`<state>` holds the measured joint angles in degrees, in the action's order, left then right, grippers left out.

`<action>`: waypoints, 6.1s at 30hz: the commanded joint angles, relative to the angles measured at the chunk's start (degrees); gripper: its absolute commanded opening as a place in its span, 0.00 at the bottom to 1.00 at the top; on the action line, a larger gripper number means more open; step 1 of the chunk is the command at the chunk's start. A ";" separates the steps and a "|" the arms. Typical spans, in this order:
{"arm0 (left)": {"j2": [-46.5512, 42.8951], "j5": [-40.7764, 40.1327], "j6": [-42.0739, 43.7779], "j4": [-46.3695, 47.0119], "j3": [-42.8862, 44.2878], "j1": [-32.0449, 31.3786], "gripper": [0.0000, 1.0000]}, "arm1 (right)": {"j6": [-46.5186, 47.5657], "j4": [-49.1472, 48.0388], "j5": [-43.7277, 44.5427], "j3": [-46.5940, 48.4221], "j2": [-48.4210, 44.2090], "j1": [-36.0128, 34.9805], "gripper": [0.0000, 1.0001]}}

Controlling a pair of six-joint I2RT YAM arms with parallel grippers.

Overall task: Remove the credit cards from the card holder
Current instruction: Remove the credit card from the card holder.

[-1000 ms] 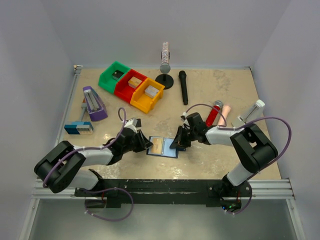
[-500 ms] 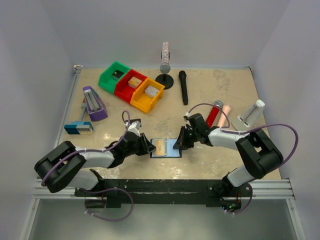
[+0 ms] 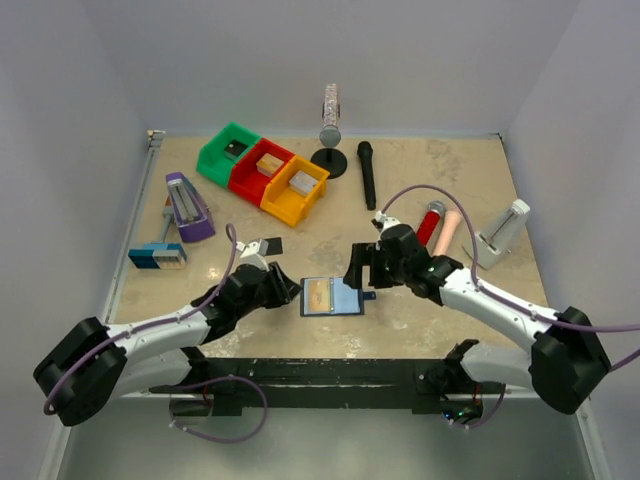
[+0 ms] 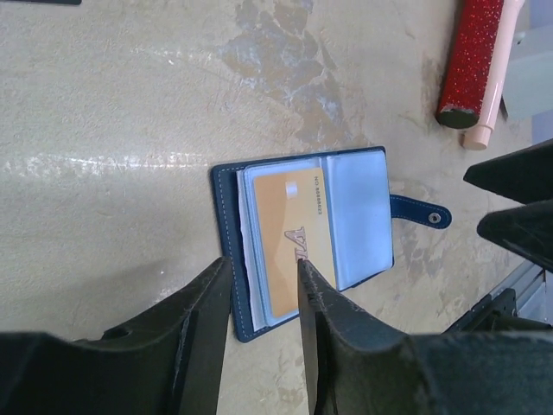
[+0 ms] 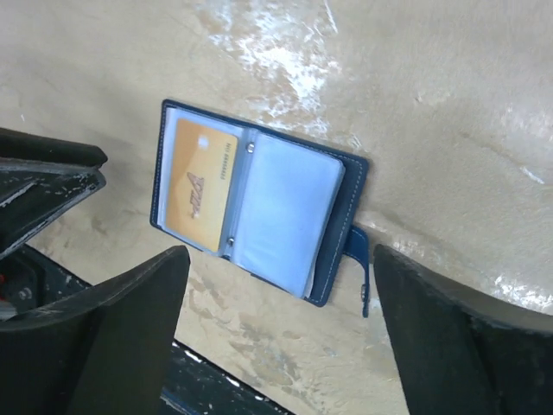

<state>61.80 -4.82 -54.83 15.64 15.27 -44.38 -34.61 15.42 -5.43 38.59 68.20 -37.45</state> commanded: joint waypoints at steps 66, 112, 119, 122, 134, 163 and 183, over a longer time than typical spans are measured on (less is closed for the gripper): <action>21.96 10.88 -2.39 29.45 -4.02 4.65 0.00 | -16.63 -48.73 -25.15 -10.46 25.49 1.68 0.43; 25.47 11.32 -3.53 31.91 -4.98 4.30 0.00 | -17.42 -54.26 -30.25 -10.02 28.47 1.86 0.45; 26.35 11.67 -3.71 32.52 -4.90 4.30 0.00 | -18.21 -56.99 -31.57 -10.20 29.09 1.77 0.44; 26.44 11.67 -3.71 32.53 -4.98 4.30 0.00 | -18.39 -57.87 -32.10 -10.29 29.09 1.77 0.44; 26.97 12.11 -3.71 32.96 -4.90 4.21 0.00 | -20.94 -60.86 -33.94 -9.85 29.09 1.86 0.45; 25.57 11.41 -4.50 33.93 -5.51 1.40 0.00 | -23.84 -60.24 -30.87 -9.67 29.09 2.65 0.44; 26.44 11.15 -5.29 35.60 -6.30 1.40 0.00 | -23.84 -60.78 -37.10 -7.74 30.93 3.26 0.45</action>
<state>86.74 4.67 -59.51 50.24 9.45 -42.19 -59.51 -44.14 -38.20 28.34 98.32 -33.95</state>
